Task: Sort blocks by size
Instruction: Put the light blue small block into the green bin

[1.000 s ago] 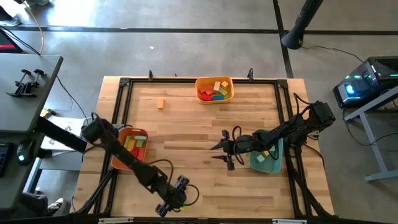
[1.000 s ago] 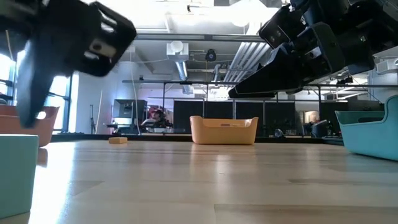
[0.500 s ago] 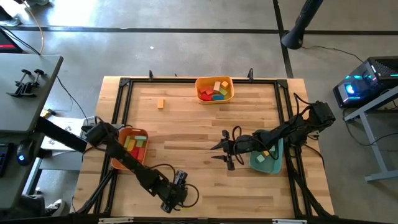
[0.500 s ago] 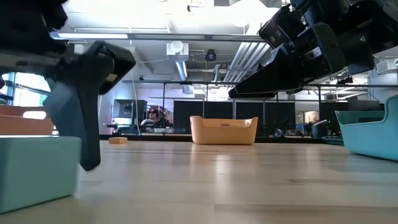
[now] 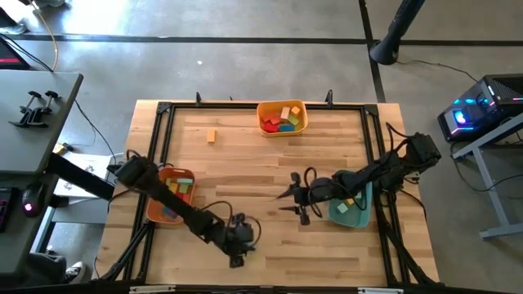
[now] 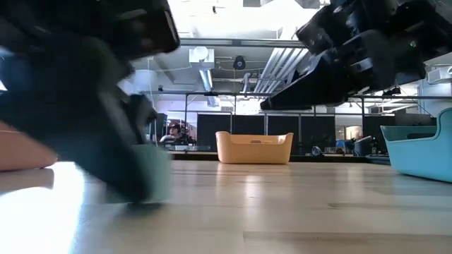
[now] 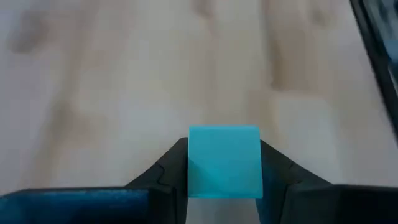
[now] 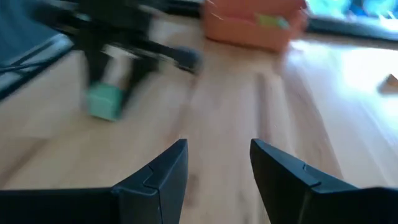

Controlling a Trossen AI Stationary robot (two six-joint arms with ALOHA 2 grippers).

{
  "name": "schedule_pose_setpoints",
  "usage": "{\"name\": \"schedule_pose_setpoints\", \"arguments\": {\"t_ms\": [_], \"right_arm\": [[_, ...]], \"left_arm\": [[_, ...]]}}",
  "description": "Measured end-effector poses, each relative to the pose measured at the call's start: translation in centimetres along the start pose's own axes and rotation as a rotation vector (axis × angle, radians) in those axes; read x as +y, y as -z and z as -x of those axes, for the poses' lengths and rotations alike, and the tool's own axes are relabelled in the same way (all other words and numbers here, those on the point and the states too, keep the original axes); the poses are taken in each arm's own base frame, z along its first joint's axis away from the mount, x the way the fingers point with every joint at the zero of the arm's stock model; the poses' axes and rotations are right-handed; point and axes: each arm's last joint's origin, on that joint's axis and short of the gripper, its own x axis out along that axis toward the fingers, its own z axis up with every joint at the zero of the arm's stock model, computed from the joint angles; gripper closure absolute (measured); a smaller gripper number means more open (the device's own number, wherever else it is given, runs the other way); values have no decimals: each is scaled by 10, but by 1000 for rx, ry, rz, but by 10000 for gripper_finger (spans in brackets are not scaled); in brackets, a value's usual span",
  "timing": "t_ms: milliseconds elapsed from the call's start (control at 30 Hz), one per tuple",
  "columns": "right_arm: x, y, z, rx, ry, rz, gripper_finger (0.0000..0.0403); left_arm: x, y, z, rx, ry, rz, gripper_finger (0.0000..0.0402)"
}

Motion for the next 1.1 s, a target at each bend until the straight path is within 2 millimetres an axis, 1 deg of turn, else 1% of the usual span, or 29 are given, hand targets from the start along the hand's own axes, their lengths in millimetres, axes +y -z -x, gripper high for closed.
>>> {"name": "schedule_pose_setpoints", "arguments": {"t_ms": [100,200,300,367,433,500,667,733,833,933,1000,1100], "right_arm": [[10,-5,1,-60,-81,95,231],[20,-12,1,-112,-122,222,231],[27,-20,-1,-140,-131,365,231],[29,-27,-4,-147,-122,436,231],[29,-35,-7,-137,-116,495,226],[30,-42,-12,-95,-128,562,214],[31,-55,-20,79,-197,719,163],[31,-57,-21,113,-208,770,147],[33,-51,-25,138,-211,838,139],[38,-39,-34,199,-145,899,141],[40,-32,-41,229,-81,914,144],[45,-25,-49,220,-30,907,148]], "left_arm": [[18,0,-4,-110,-58,83,300],[41,-3,-5,-220,-115,197,300],[62,-10,-4,-323,-71,274,300],[71,-14,-4,-376,-1,269,300],[75,-22,-2,-414,79,252,300],[79,-27,-1,-419,111,244,300],[88,-31,-3,-416,136,245,295],[90,-32,-3,-413,150,235,295],[91,-33,-3,-406,162,225,295],[91,-34,-2,-418,163,219,295],[91,-34,-2,-421,163,213,295],[91,-35,-2,-428,167,214,295]]}}
